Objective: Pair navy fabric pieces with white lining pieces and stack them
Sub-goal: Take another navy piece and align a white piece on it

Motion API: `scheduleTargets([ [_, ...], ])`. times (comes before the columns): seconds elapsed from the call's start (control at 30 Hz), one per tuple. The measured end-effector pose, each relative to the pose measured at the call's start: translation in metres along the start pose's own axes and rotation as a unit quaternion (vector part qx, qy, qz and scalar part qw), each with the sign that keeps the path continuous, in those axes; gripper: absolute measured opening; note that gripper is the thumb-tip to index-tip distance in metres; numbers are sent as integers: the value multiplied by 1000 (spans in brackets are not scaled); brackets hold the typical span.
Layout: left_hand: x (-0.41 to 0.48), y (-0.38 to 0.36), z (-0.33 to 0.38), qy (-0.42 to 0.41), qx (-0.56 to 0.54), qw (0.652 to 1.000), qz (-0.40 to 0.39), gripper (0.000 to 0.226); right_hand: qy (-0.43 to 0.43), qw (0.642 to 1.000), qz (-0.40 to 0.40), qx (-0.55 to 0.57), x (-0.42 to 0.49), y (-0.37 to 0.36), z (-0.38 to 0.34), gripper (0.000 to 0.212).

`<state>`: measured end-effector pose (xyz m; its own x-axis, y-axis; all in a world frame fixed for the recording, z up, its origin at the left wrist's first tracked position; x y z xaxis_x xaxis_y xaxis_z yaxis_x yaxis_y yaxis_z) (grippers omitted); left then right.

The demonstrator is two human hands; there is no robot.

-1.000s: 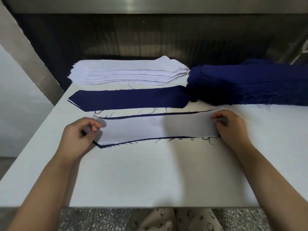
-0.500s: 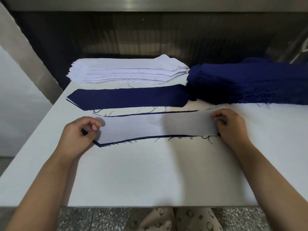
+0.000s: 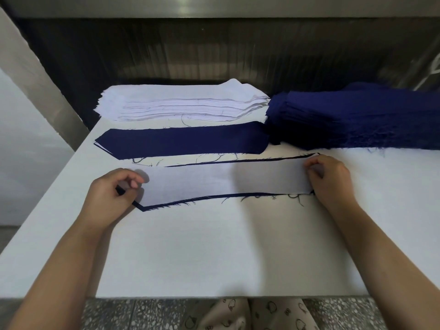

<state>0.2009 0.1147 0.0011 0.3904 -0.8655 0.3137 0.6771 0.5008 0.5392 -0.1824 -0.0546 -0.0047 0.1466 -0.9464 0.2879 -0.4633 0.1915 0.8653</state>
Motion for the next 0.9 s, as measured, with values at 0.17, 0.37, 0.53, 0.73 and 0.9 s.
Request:
scheduleTargets([
  [0.17,1,0,0,-2,8,1000,-4,31,4,1000,-1,5,-2,2,-3,23],
  [0.37,1,0,-1,-2,9,1000,-6,31,16,999,31,7,-5,6,-7,32],
  [0.53,1,-1,0,0,10,1000,-5,34,14,1000,16,6,-4,5,-6,32],
  [0.73,-1,0,2,-19,-7,1000,-8,51,36,999,-17,-34,-2,0,-8,29],
  [0.9,1,1,2,-35,15,999,-4,45,36,994,-49,-91,-2,-3,-5,27],
])
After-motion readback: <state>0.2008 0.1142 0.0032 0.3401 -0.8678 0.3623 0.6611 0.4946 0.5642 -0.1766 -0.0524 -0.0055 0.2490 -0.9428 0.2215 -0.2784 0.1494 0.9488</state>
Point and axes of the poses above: each hand's wrist, its own x-axis towards the middle knuckle, its own y-axis out of the back of the hand, z = x × y, the point moved 5 cm from there along x, towards the middle knuckle, and after that the axes turned 10 degrees about -x, right-handed, at the moved point
